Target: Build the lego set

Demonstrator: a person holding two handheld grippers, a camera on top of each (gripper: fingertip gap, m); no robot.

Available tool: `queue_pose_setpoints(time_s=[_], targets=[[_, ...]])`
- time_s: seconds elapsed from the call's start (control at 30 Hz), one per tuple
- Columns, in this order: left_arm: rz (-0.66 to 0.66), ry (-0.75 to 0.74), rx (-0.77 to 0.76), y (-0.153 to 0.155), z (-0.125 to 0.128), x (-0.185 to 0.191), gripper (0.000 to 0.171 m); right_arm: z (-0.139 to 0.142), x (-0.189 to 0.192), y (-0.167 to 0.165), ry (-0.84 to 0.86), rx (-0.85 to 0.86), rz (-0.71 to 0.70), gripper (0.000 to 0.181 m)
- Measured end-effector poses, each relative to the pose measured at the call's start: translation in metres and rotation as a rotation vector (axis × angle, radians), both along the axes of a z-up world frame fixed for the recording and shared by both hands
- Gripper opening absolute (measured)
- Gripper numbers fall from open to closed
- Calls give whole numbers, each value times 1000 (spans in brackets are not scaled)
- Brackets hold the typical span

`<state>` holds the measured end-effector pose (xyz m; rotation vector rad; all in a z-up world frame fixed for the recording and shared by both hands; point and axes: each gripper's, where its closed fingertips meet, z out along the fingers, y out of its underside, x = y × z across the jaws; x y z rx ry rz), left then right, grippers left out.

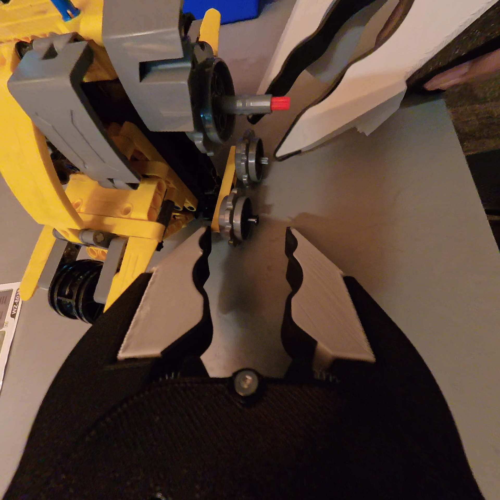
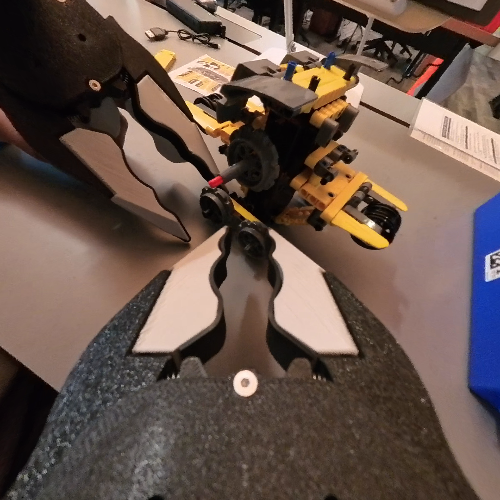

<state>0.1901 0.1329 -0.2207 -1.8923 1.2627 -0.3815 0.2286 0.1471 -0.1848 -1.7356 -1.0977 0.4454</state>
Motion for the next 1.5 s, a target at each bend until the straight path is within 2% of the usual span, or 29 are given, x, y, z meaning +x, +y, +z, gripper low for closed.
queue_pose_setpoints(time_s=[0.23, 0.53, 0.83, 1.5], targets=[[1, -20, -15, 0, 2, -1, 50, -2, -3, 6, -30, 31, 8, 42], [-1, -31, -30, 0, 3, -2, 47, -6, -8, 6, -2, -73, 66, 61], [6, -46, -41, 1, 4, -3, 43, -12, -15, 12, -64, -37, 71, 62], [18, -47, -40, 5, 4, -4, 38, -14, -32, 13, -79, -31, 140, 60]])
